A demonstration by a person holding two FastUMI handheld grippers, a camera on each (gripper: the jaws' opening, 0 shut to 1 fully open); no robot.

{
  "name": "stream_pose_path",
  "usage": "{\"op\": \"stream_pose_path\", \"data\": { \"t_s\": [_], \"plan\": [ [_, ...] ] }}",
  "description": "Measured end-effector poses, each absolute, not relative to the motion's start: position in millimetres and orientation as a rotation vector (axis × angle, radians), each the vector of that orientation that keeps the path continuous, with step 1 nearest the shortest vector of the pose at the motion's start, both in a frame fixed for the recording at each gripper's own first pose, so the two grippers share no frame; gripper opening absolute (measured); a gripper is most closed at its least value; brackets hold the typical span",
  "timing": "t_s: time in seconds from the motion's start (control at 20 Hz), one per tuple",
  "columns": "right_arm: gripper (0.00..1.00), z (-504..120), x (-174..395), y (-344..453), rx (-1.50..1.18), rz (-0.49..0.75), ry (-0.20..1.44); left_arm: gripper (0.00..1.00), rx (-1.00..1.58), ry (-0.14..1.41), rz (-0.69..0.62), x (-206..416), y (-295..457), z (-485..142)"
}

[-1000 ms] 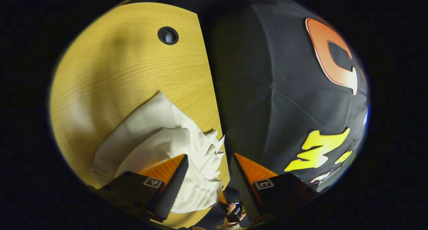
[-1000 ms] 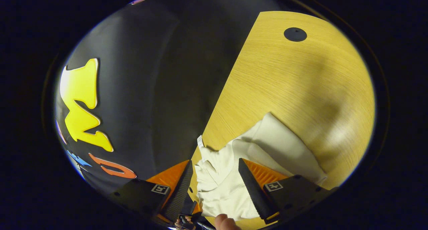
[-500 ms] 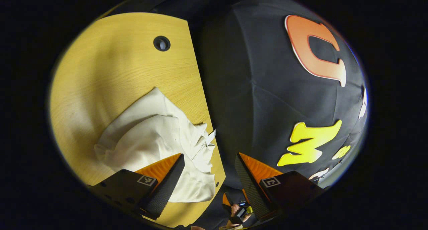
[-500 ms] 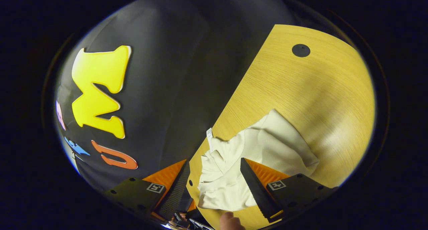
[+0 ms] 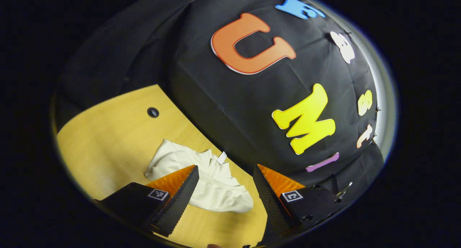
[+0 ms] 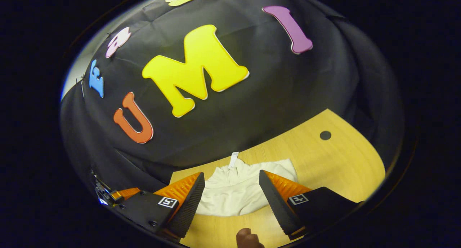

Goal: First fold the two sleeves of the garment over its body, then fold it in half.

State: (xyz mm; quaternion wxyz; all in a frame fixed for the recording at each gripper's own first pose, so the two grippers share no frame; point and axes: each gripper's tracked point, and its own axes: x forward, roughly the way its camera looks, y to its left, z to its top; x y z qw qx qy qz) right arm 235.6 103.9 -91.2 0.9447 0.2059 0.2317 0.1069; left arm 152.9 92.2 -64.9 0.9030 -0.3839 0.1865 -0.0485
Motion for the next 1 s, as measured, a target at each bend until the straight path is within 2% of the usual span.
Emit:
{"op": "stream_pose_path", "data": {
  "t_s": [0.3,0.55,0.7,0.75,1.0],
  "plan": [
    [0.95,-34,162,106,0.211,0.215,0.27,0.98,-0.454,0.188,-0.045,91,94,-6],
    [0.95,-4,105,89,0.105,0.145,0.119,0.97,-0.269,0.141,-0.007,45,80,3],
    [0.95,-5,76,79,0.056,0.104,0.091,1.0,-0.195,0.128,-0.014,23,72,7],
    [0.95,-7,70,77,0.051,0.095,0.089,0.98,-0.177,0.128,-0.015,19,68,8],
    [0.95,-21,46,82,0.029,0.06,0.081,0.98,-0.123,0.099,-0.054,7,47,15]
  ]
}}
